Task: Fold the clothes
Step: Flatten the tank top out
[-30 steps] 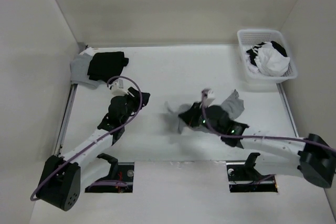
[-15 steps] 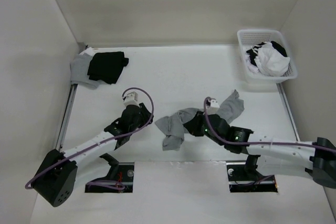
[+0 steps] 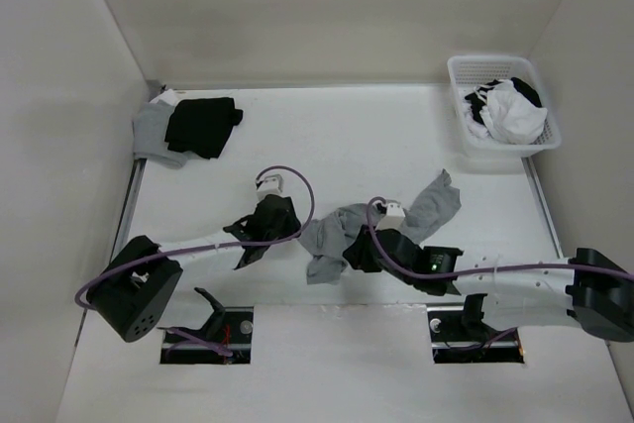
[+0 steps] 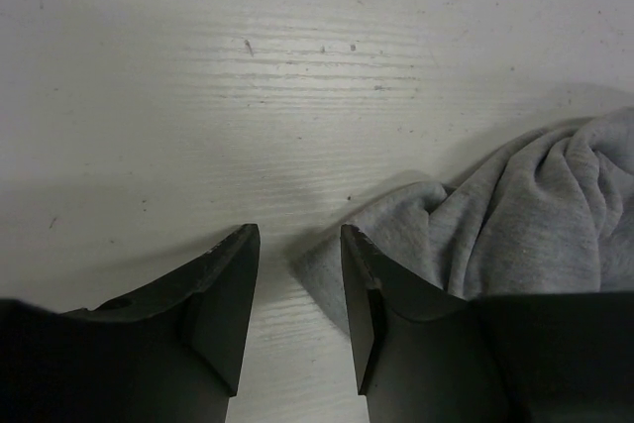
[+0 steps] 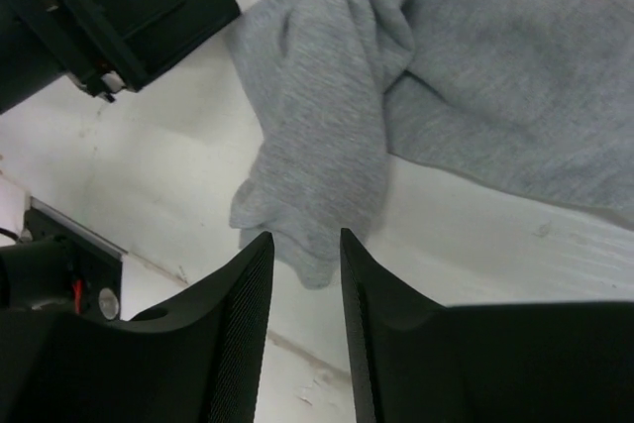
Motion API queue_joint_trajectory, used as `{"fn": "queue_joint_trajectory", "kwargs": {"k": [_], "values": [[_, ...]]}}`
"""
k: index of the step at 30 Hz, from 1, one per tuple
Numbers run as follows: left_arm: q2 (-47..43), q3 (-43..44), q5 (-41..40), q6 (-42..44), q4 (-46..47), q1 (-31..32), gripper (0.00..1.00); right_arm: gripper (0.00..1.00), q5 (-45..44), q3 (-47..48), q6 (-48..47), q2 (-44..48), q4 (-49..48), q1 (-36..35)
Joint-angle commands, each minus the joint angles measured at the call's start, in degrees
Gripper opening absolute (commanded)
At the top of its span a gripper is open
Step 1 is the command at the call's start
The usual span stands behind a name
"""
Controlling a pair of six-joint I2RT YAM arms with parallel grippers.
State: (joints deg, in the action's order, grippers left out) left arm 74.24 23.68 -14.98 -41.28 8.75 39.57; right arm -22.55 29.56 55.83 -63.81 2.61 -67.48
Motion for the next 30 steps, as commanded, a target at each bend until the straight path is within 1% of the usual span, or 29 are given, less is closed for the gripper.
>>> {"fn": "queue_joint_trajectory", "kwargs": {"k": [1,5,11,12,14,18,23,25,26,27,28,30], "values": [[1.87,1.63,1.09,1.46,1.79,1.16,0.34,0.39,-1.62,-1.70,3.31,-0.52,-1.29,0.12],[2.05,1.37,3.55,1.55,1.36,0.64,0.28,0.44,-2.24,-3.02,5.16,-1.84,-1.21,2.66],[0.56,1.10,3.73,2.25,-1.10,-0.24,0.24,0.47,-3.29,-4.42,5.60,-0.97,-1.03,7.49],[0.47,1.28,3.73,2.43,-1.63,-0.16,0.24,0.47,-3.29,-4.86,5.78,-0.18,-1.03,8.28],[-0.49,1.54,2.95,2.60,-4.26,-0.24,0.31,0.49,-3.29,-6.27,6.39,2.28,-0.42,9.60],[-1.73,1.10,3.64,3.04,-5.06,-0.07,0.33,0.50,-2.77,-7.85,7.44,5.27,2.04,10.75],[1.52,1.37,5.05,3.04,-3.40,0.64,0.33,0.51,-3.21,-9.61,10.08,9.49,7.31,11.72],[2.66,1.54,6.54,3.31,-2.08,0.55,0.27,0.51,-3.38,-10.22,10.96,11.07,9.51,12.42],[2.84,1.63,6.98,3.40,-1.90,0.37,0.22,0.51,-3.47,-10.40,11.40,11.42,10.21,12.77],[2.84,1.63,7.07,3.40,-1.90,0.20,0.14,0.51,-3.56,-10.92,12.36,11.78,11.18,13.64],[2.76,1.63,7.07,3.40,-1.90,0.11,0.12,0.51,-3.56,-11.02,12.54,11.78,11.27,13.83],[0.92,1.72,6.64,3.57,-2.07,-0.50,0.04,0.51,-3.12,-10.84,12.72,10.47,11.63,15.05]]}}
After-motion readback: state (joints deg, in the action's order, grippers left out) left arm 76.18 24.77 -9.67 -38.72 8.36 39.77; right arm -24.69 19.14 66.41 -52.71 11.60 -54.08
